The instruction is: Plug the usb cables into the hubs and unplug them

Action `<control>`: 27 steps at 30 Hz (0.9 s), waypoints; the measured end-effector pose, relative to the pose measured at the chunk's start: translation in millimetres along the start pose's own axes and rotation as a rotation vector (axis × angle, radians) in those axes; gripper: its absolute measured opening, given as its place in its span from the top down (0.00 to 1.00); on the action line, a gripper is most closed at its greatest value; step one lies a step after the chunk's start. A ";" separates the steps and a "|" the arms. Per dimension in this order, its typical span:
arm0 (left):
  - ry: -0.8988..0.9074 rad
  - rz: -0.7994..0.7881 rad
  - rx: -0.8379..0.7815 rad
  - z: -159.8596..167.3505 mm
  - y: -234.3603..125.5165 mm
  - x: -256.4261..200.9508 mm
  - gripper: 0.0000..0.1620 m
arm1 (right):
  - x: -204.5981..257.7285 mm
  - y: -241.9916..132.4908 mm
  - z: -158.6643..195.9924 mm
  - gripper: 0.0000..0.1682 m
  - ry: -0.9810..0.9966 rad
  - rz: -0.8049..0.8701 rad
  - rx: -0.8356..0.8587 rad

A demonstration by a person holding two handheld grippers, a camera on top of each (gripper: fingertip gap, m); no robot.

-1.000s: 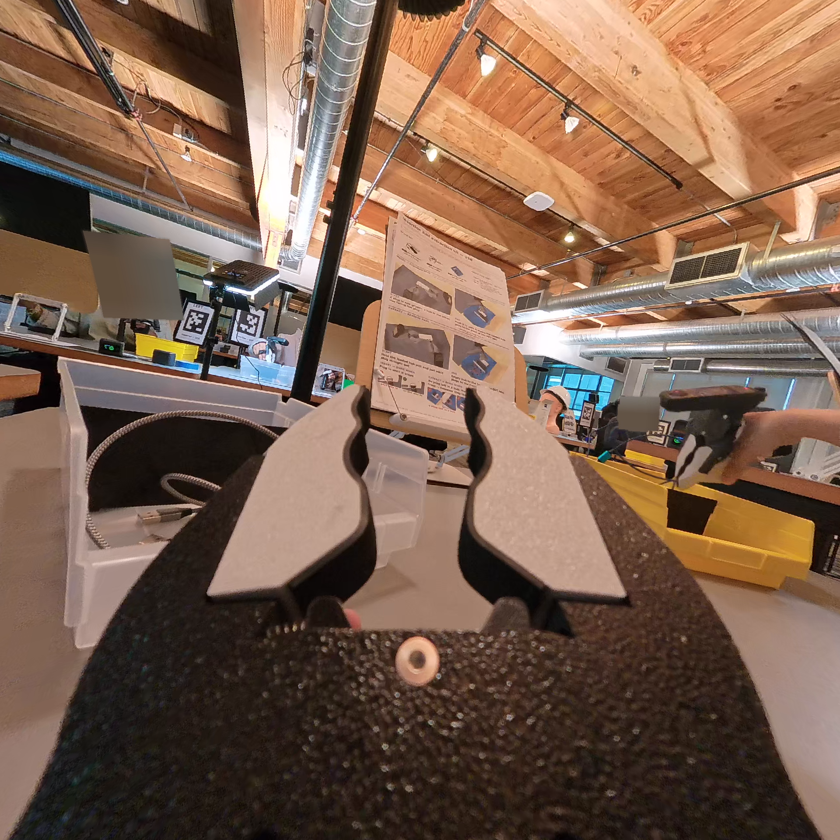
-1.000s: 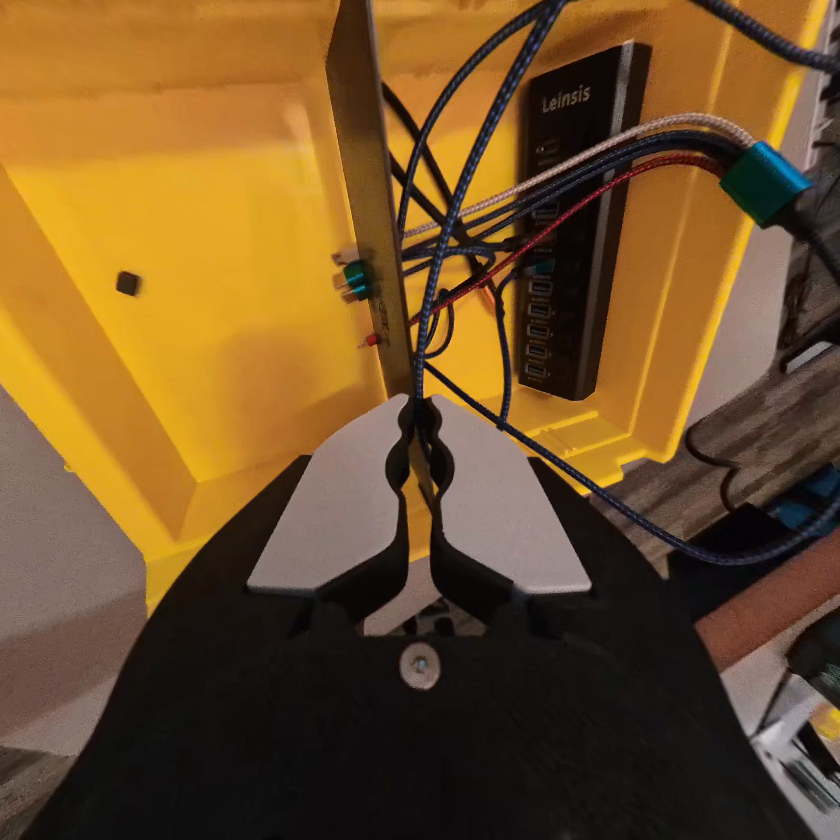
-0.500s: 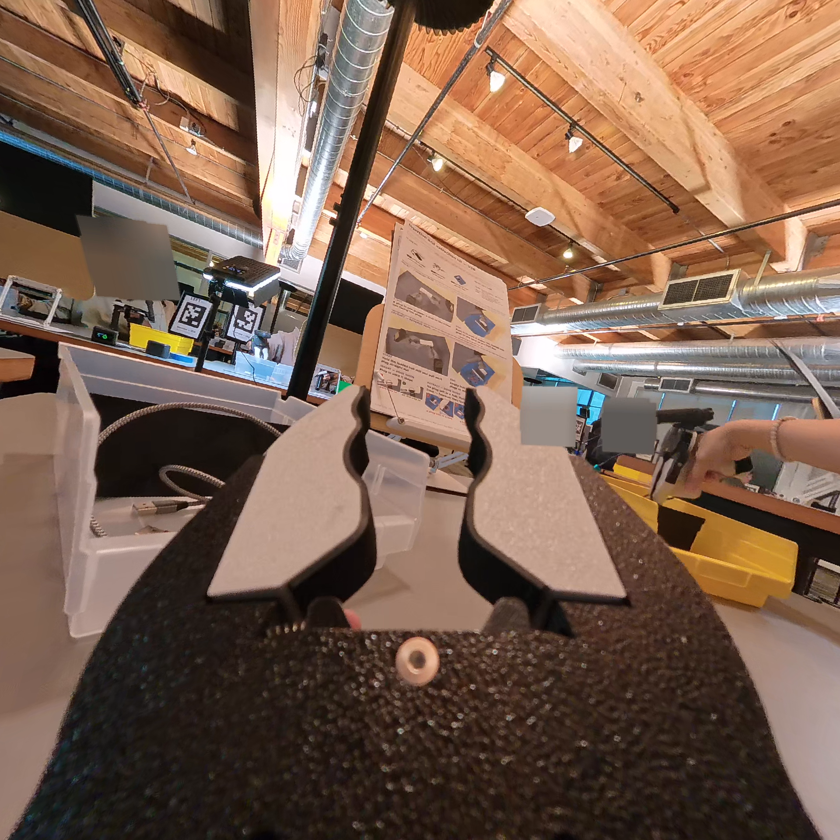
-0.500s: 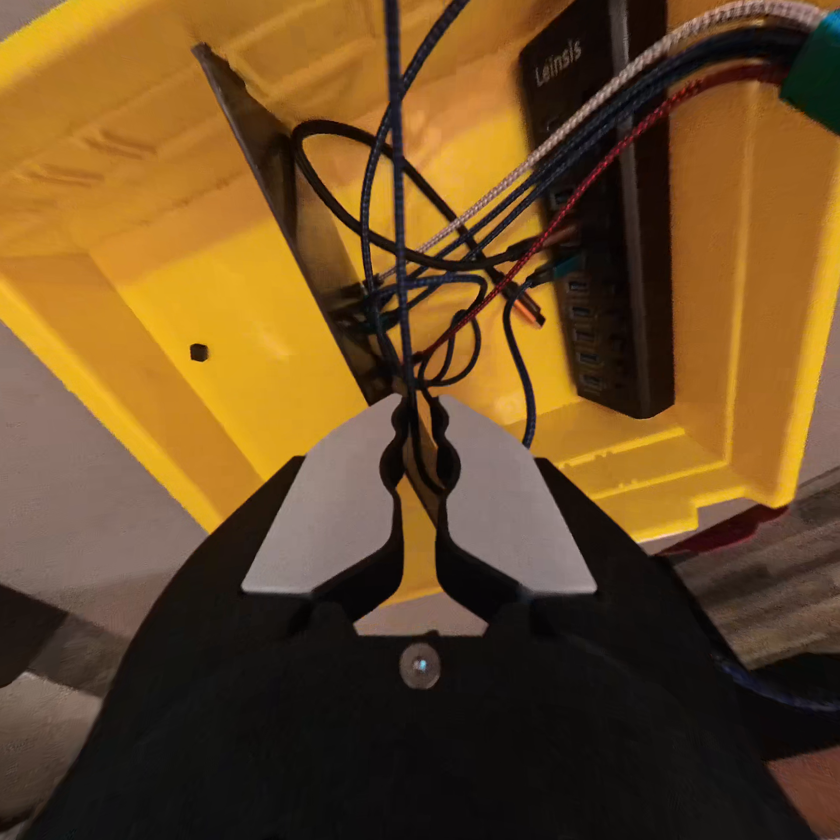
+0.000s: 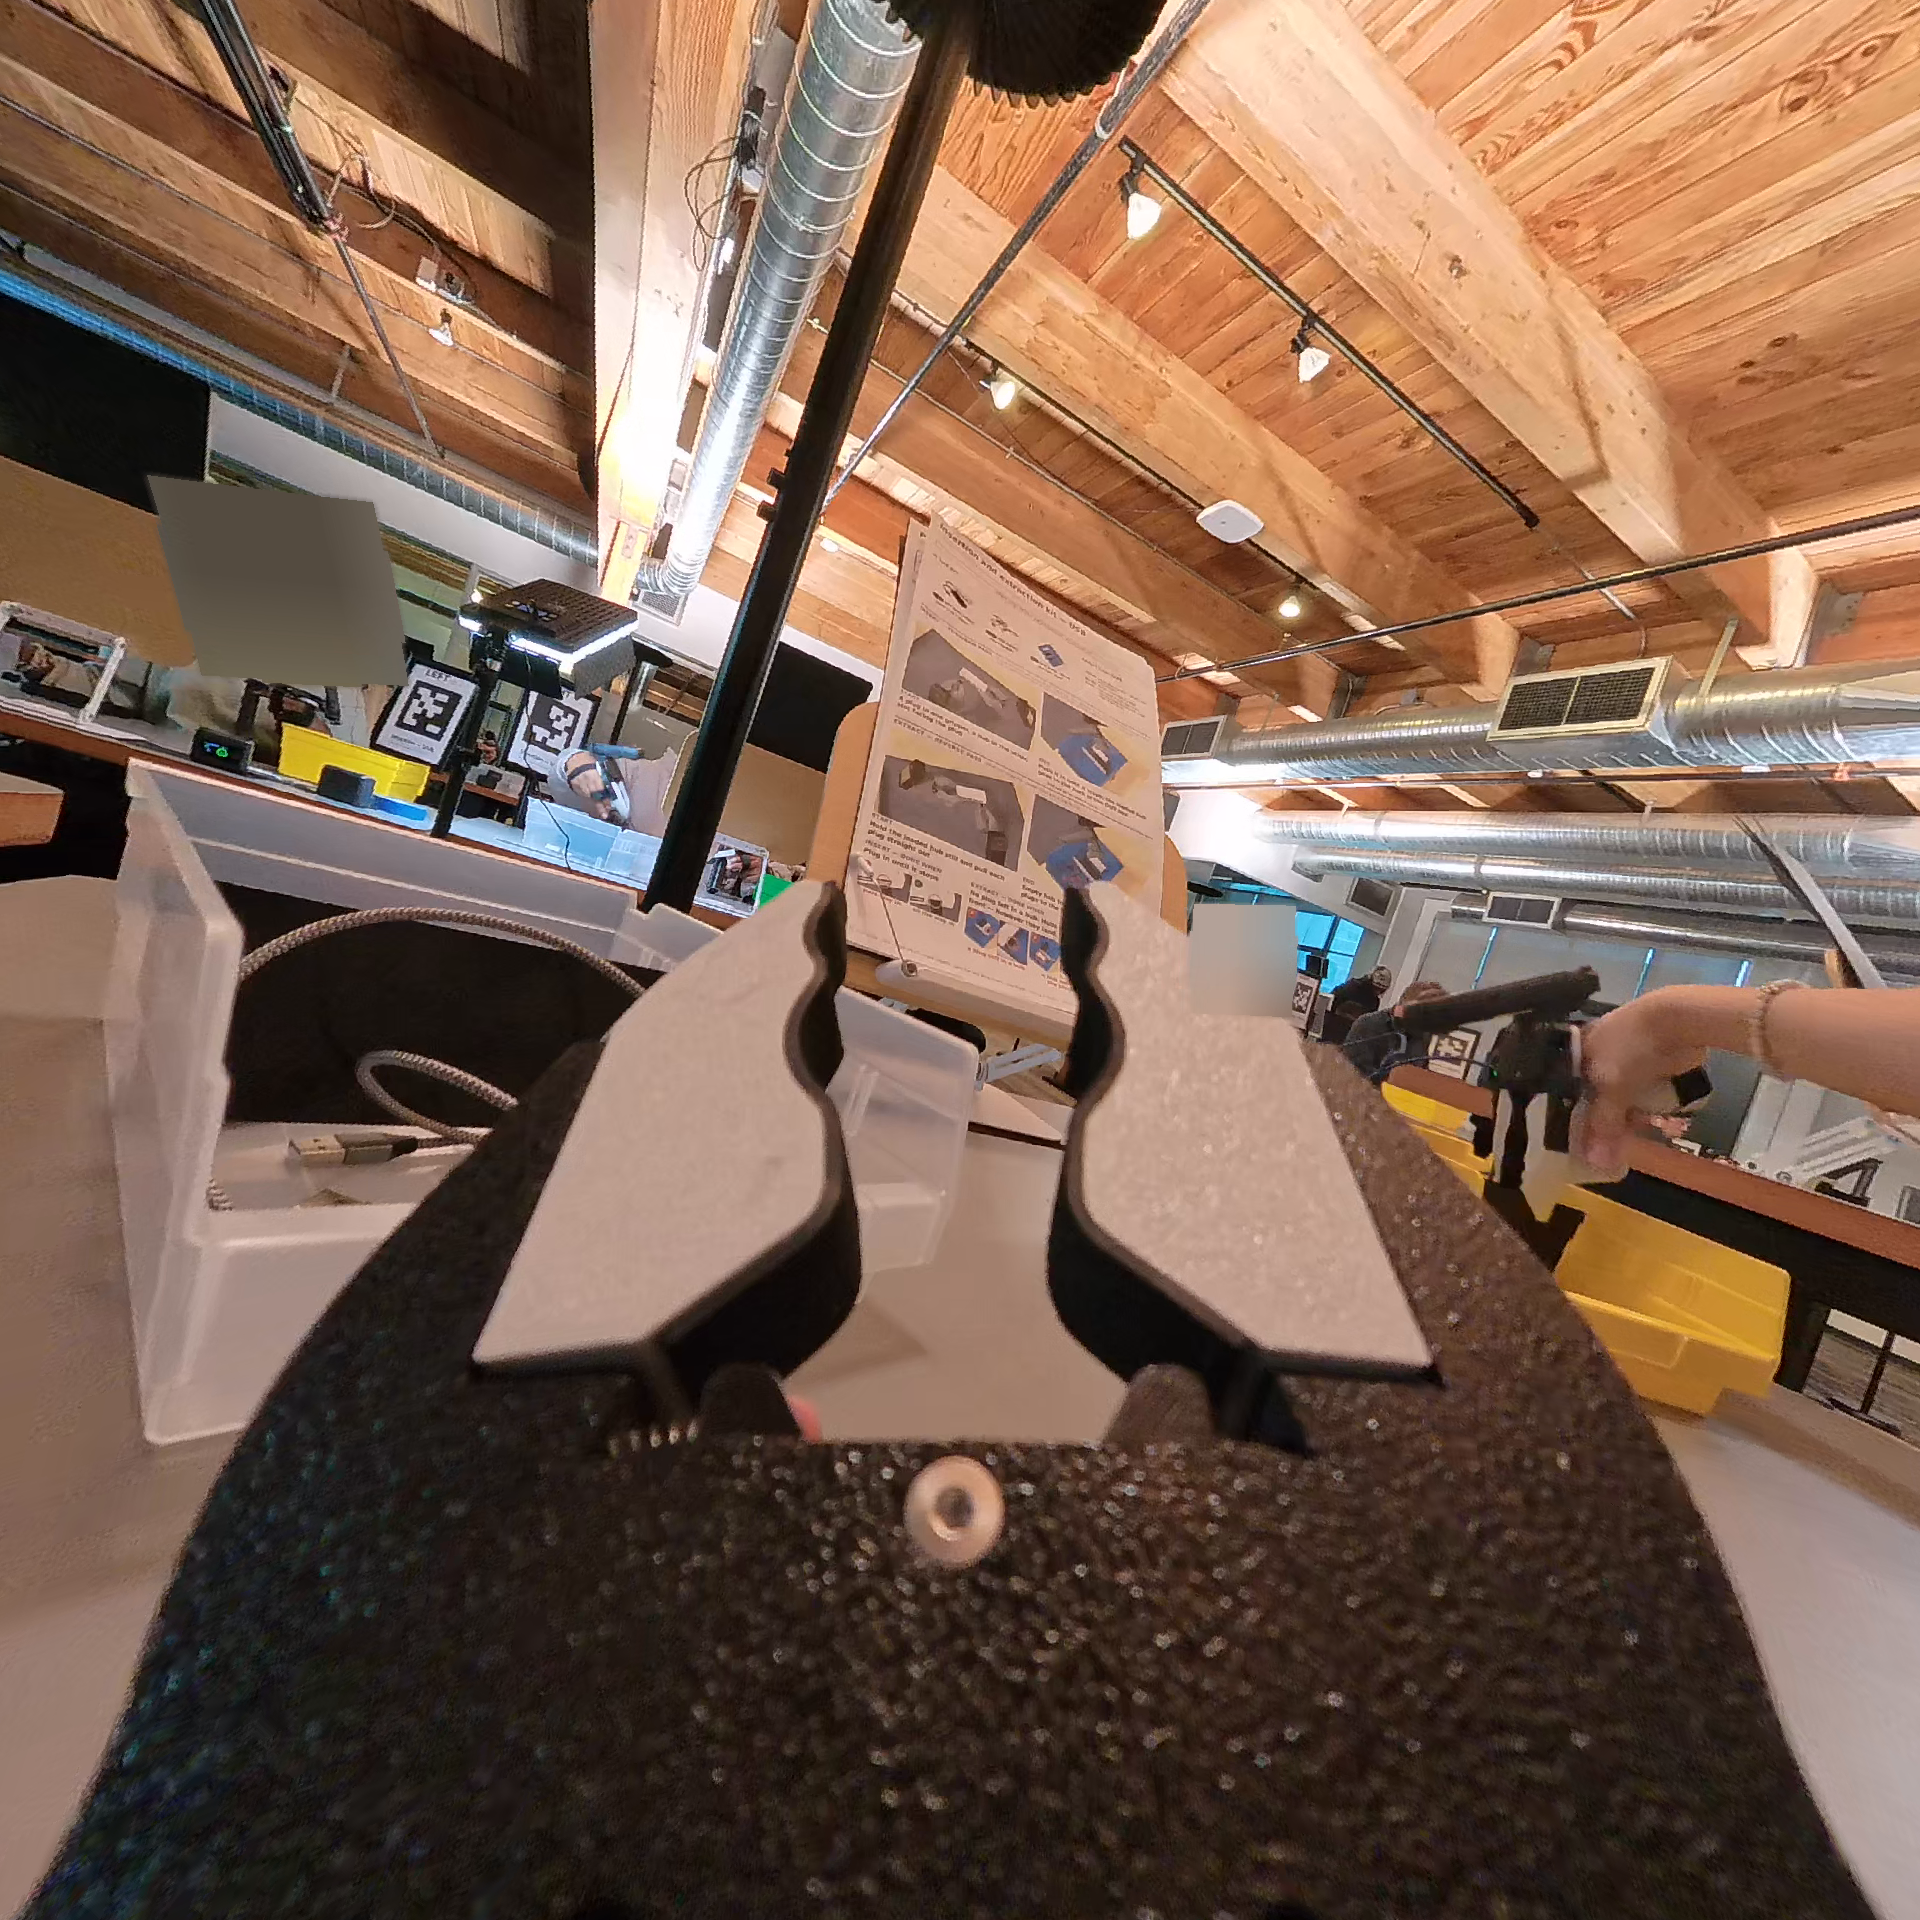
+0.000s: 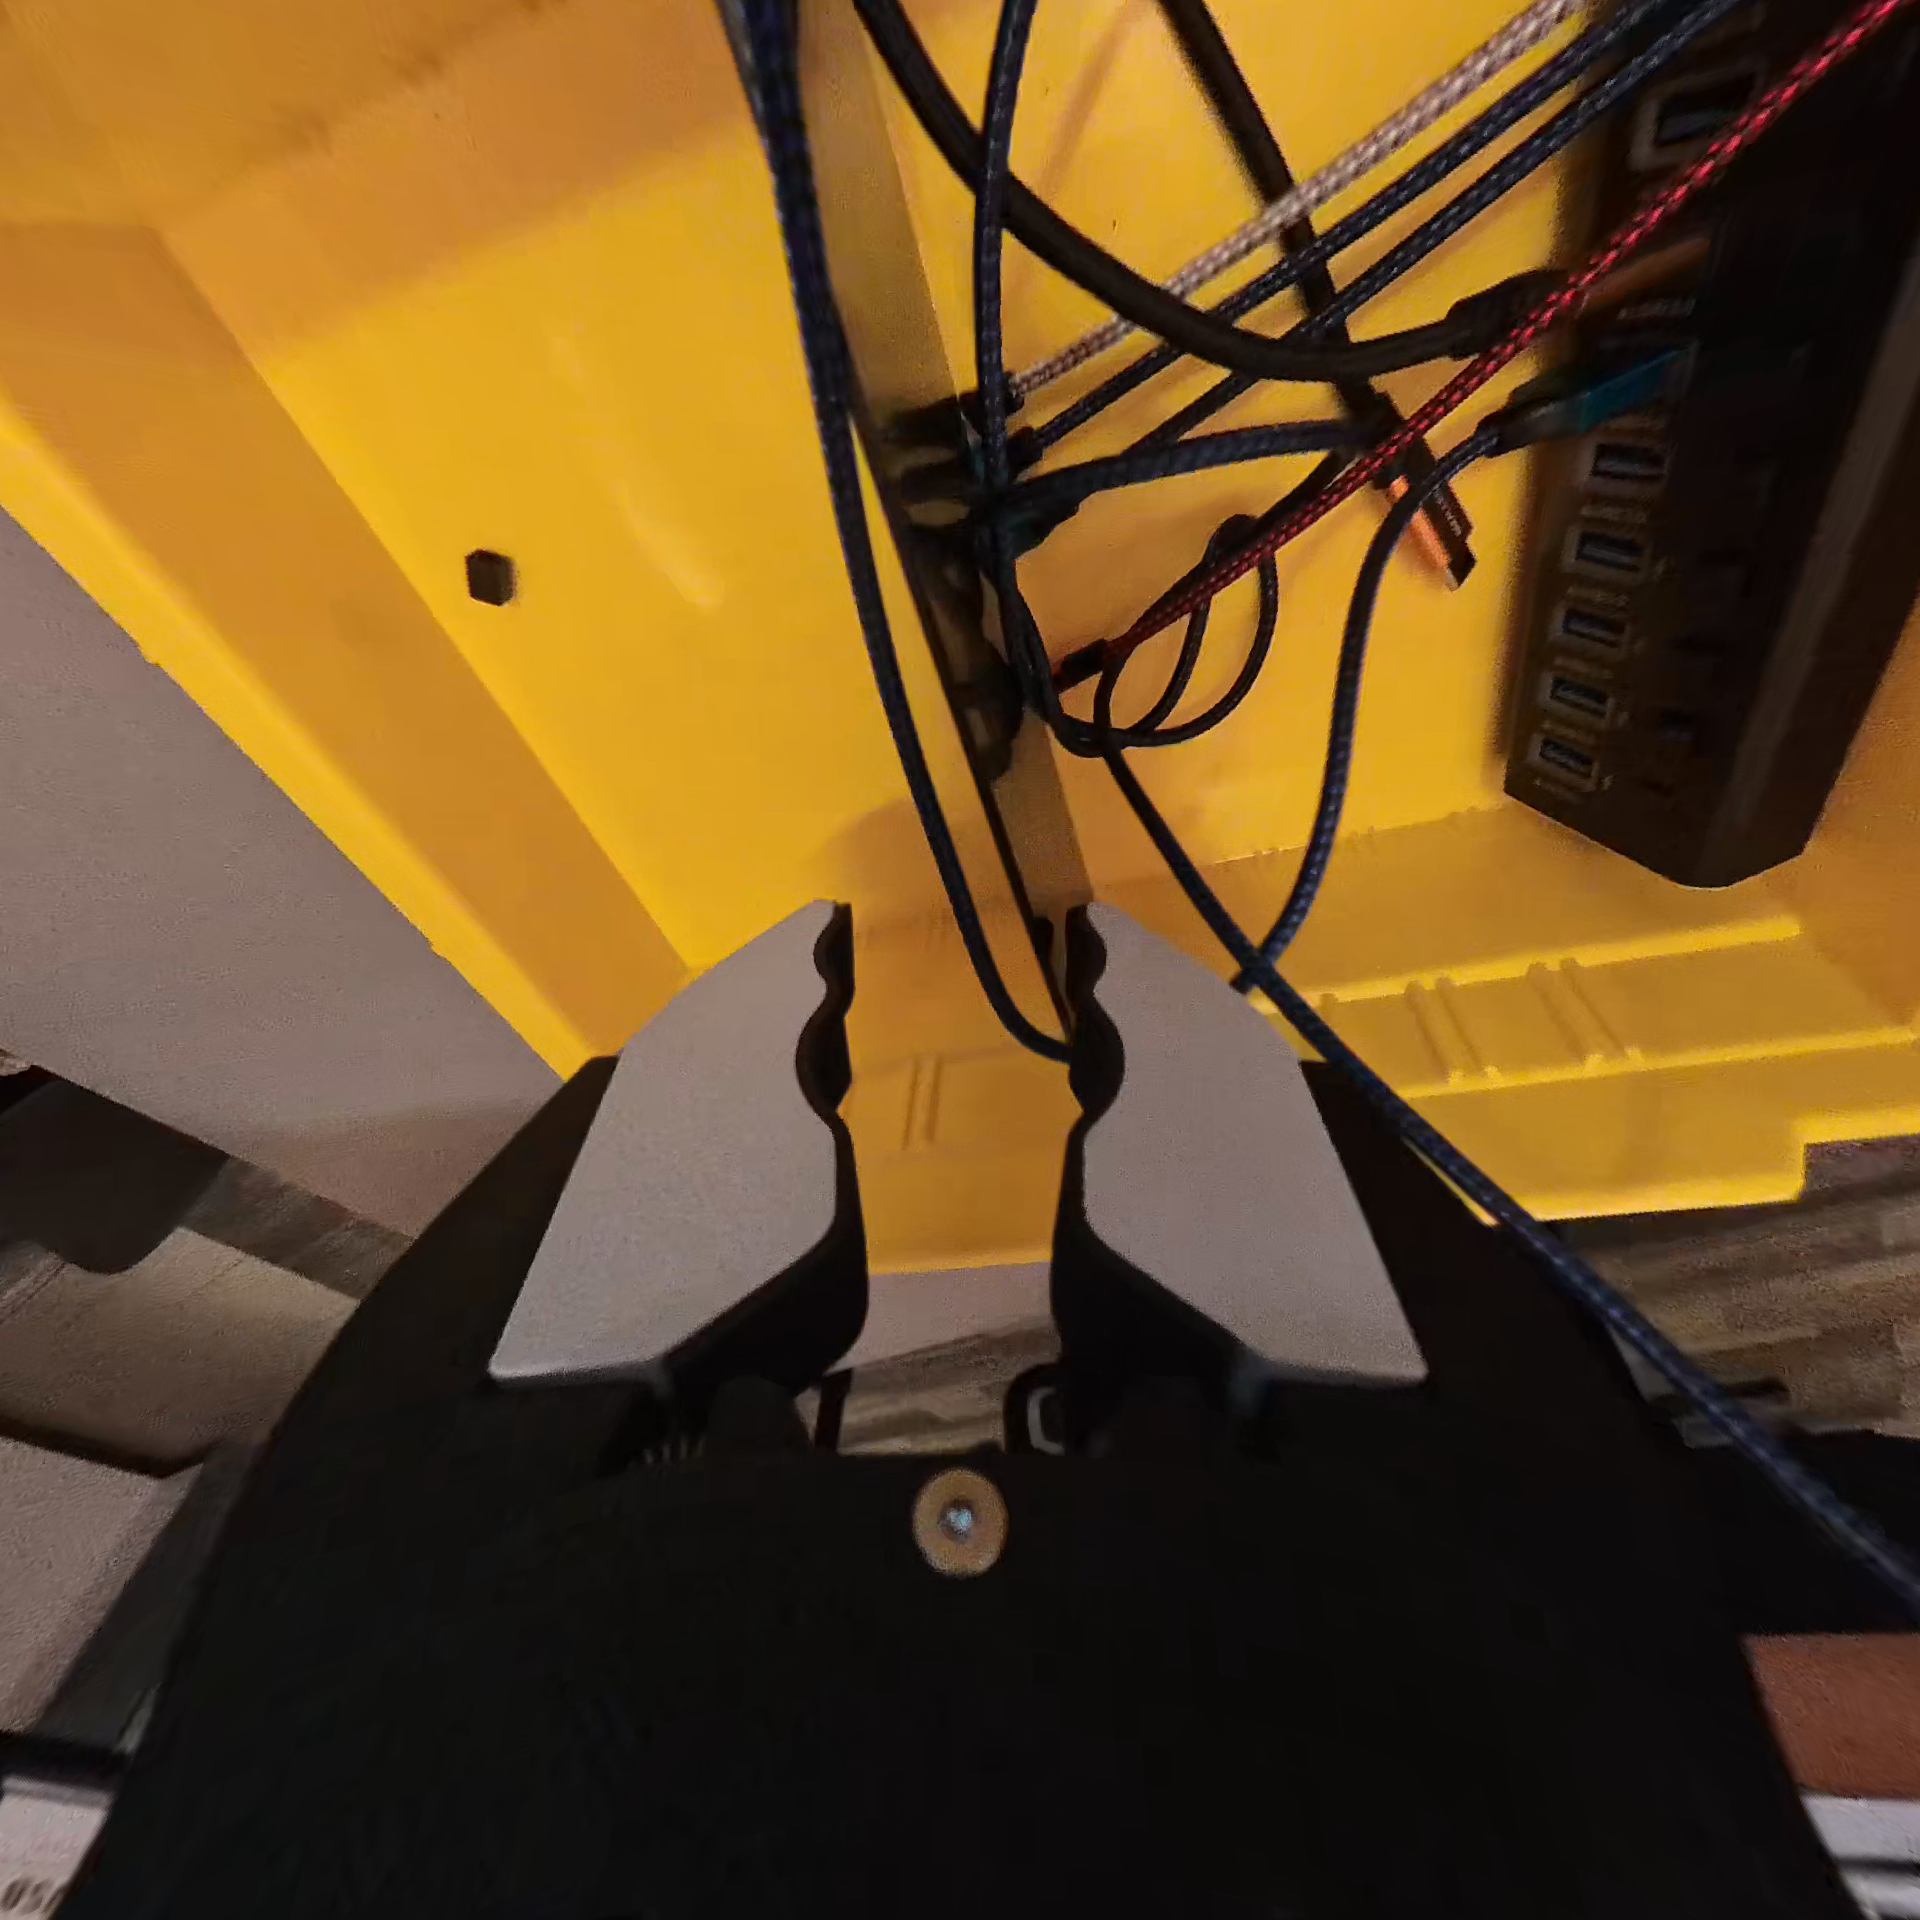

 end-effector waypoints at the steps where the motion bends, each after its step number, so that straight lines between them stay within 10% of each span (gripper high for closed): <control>1: -0.001 0.000 -0.001 -0.1 -0.2 0.2 0.75 | 1.6 -5.4 -0.3 0.76 -0.003 0.007 -0.031; 7: 0.002 0.004 0.006 0.8 0.4 -0.6 0.75 | -2.0 -45.3 8.8 0.74 -0.003 0.184 -0.222; 16: -0.001 0.006 0.006 0.9 0.0 -0.3 0.75 | 30.1 -36.6 36.1 0.72 -0.129 0.286 0.044; 27: 0.067 0.014 0.057 4.9 3.9 -7.7 0.76 | 144.3 -46.9 -20.2 0.65 -0.133 0.659 -0.768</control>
Point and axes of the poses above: each gripper's, where its closed fingertips meet, y out along the fingers, z out of its underside, x = y × z across the jaws, the point moved 9 cm from there along -y, back along the fingers, and after that the axes turned 11 degrees about -y, right-handed, at the moved point
